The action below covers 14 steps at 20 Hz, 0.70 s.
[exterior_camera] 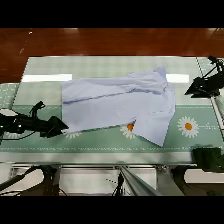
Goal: Fold the shirts.
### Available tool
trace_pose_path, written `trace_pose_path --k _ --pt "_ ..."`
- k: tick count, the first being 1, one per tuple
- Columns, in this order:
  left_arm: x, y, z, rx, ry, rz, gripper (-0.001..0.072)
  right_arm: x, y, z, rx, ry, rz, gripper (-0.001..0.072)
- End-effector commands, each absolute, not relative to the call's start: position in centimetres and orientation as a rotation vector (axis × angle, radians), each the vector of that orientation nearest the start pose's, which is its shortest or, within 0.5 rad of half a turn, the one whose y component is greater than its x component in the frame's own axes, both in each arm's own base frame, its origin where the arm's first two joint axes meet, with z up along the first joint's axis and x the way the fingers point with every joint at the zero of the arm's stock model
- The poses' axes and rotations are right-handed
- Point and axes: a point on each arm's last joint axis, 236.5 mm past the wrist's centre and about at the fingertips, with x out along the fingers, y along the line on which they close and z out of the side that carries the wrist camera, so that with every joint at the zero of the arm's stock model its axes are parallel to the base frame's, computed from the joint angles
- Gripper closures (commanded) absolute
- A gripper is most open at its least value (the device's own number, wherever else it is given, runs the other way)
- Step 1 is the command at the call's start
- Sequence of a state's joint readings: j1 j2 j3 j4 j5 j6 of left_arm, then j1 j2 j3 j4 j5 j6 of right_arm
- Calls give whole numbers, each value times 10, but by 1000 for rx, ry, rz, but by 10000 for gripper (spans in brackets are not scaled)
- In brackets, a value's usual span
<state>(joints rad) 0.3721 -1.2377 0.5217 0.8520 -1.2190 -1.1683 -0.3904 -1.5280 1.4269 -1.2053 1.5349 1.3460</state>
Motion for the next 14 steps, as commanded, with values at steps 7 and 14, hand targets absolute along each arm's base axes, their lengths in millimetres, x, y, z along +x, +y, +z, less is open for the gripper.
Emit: trace_pose_path --k 7,14 --pt "268 -72 -114 -821 1428 -185 576 366 -59 10 432 1503 148 285" --pt "250 -86 -107 -776 1480 -319 687 348 -72 -2 501 1543 101 280"
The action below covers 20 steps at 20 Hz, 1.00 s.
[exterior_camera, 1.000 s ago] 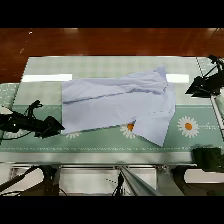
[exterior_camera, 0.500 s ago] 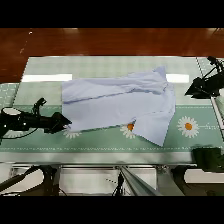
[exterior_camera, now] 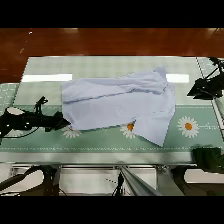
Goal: Fold the shirts.
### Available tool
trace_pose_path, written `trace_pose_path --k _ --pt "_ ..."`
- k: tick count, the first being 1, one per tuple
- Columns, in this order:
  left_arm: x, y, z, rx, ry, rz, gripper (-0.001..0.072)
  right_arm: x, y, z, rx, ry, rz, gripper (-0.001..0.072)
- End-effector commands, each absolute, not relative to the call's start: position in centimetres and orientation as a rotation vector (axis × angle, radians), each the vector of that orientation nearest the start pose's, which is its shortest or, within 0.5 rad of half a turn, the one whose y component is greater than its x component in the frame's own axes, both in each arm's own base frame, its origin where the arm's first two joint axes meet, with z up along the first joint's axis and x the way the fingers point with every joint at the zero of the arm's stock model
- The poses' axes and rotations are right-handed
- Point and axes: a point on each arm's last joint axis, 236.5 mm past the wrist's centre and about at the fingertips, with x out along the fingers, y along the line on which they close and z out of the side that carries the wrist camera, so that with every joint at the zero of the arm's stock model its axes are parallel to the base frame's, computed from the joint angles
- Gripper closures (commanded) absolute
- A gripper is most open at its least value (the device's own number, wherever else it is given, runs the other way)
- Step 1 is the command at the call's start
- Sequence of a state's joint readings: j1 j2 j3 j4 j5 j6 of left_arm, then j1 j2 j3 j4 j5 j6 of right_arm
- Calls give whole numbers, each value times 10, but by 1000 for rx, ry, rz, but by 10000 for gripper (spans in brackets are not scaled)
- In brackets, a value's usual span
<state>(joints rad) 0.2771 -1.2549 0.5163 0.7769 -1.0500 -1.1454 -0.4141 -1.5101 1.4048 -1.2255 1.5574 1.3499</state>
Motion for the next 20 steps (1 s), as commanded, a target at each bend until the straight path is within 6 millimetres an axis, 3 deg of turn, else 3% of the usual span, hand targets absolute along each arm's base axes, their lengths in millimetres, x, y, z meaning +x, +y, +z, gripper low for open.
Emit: trace_pose_path --k 1,3,5,9,13,15,17,19,20 --pt "249 -87 -106 -770 1480 -328 687 339 -71 -9 538 1557 102 272" --pt "248 -88 -106 -769 1484 -336 687 322 -67 -27 576 1592 105 205" --pt "248 -88 -105 -769 1483 -336 686 310 -59 -47 603 1623 110 193" --pt "249 -88 -105 -775 1480 -336 686 321 -30 -75 739 1542 117 201" --pt "249 -89 -105 -777 1478 -336 686 326 -1 -103 664 1528 104 203" --pt "250 -88 -104 -777 1477 -336 687 334 13 -111 635 1508 83 352" --pt "255 -87 -100 -768 1462 -341 686 342 24 -109 610 1484 95 683" --pt "277 -82 -79 -714 1383 -367 687 351 25 -84 574 1440 135 688" --pt "296 -77 -55 -671 1300 -377 687 360 20 -60 527 1382 168 688"
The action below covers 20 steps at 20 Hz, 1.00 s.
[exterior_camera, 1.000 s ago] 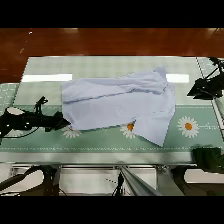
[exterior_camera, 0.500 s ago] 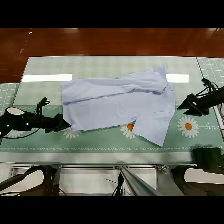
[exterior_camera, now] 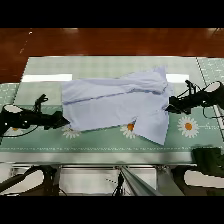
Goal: Fold the shirts.
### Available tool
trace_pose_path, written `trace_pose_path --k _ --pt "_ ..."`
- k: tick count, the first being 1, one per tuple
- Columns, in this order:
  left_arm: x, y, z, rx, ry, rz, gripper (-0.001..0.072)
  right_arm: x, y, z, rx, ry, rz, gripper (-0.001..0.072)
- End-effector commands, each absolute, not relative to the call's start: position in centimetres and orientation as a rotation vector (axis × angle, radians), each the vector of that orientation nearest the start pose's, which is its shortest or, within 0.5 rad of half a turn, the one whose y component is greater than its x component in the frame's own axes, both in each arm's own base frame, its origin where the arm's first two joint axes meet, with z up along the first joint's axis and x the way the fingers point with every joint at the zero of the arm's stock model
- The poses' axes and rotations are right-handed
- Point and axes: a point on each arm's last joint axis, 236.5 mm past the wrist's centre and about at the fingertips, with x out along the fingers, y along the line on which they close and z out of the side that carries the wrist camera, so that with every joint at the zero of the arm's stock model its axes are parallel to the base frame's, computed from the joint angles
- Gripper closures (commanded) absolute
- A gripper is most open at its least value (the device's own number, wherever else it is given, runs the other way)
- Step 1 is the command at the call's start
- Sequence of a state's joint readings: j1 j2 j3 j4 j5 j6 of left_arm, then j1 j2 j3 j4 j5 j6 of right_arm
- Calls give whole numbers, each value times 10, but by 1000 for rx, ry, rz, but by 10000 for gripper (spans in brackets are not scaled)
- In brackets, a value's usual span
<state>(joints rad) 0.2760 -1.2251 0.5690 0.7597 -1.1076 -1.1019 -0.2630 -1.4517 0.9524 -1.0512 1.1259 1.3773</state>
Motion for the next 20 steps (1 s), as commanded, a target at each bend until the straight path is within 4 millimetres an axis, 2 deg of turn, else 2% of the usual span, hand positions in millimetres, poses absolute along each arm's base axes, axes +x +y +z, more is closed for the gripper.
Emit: trace_pose_path --k 1,2,3,4,5,6,7,8,9,10,11,12,14,15,17,18,20 --pt "315 -73 -23 -629 1199 -391 687 372 15 -26 472 1300 201 688" --pt "335 -70 19 -584 1077 -408 687 385 10 19 405 1186 229 688" --pt "352 -68 74 -528 931 -429 687 397 9 74 326 1042 253 688" --pt "361 -67 130 -463 793 -444 687 404 8 131 261 893 261 688" --pt "363 -65 195 -379 634 -448 687 406 9 199 215 712 251 688" --pt "357 -64 263 -297 461 -437 687 401 9 262 173 542 235 688" --pt "344 -63 326 -231 296 -418 687 386 8 327 124 360 208 688" --pt "322 -61 391 -166 120 -388 687 366 8 384 90 201 185 688" --pt "297 -62 442 -113 -24 -361 687 340 10 435 70 52 164 688" --pt "265 -64 488 -59 -152 -337 686 315 14 474 49 -62 152 688" --pt "237 -68 519 -8 -241 -320 687 288 19 506 30 -157 147 689" --pt "208 -73 544 43 -314 -306 687 266 24 529 12 -224 147 689" --pt "151 -83 579 130 -440 -271 687 224 34 567 6 -332 150 688" --pt "128 -83 591 176 -487 -234 687 205 35 581 -5 -369 135 689" --pt "93 -82 603 187 -536 -180 687 181 31 593 -22 -381 87 689" --pt "86 -79 599 161 -516 -161 687 173 29 592 -25 -361 66 689" --pt "88 -73 577 114 -410 -137 687 163 28 584 -35 -308 44 689"
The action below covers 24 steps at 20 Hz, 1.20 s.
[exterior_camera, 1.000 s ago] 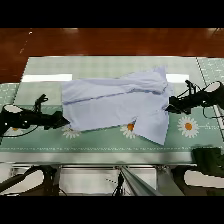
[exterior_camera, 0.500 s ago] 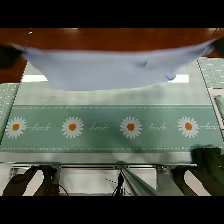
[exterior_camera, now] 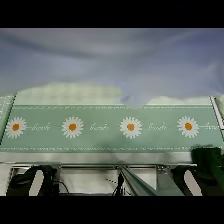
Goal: Fold the shirts.
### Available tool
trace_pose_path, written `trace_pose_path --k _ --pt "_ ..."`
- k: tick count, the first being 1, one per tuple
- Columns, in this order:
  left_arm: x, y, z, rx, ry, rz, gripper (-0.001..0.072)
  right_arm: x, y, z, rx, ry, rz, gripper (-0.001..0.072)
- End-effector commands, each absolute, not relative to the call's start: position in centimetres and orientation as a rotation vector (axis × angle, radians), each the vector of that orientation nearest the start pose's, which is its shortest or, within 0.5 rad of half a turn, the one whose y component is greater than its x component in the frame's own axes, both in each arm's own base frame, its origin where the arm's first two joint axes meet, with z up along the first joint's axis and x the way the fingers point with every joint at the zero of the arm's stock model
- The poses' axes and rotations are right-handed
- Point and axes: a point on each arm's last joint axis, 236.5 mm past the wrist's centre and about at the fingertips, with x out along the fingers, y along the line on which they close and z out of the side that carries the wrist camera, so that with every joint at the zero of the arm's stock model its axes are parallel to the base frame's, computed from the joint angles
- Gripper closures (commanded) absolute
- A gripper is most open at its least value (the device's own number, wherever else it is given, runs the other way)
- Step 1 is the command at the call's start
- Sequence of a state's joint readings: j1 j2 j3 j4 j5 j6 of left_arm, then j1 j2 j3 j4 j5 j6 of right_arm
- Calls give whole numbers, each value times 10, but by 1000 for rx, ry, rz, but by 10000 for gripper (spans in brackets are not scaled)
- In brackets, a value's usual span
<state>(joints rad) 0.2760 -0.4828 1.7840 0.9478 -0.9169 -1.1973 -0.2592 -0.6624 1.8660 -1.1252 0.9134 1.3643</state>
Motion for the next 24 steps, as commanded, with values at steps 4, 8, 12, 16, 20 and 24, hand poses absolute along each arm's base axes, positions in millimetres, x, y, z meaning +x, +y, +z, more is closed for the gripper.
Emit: trace_pose_path --k 4,8,12,16,20,24 --pt "107 -71 512 80 -118 -148 687 159 10 553 -60 -155 -48 689" --pt "132 -68 437 -8 235 -177 687 193 -14 467 -64 232 -92 689" --pt "180 -54 367 -80 521 -195 687 264 -7 384 -21 595 44 690" --pt "241 -37 267 -195 816 -208 687 366 11 300 -49 844 138 689" --pt "329 -11 203 -254 878 -186 687 472 25 229 -19 873 163 689" --pt "411 -7 148 -366 890 -238 687 534 21 179 14 855 139 689"
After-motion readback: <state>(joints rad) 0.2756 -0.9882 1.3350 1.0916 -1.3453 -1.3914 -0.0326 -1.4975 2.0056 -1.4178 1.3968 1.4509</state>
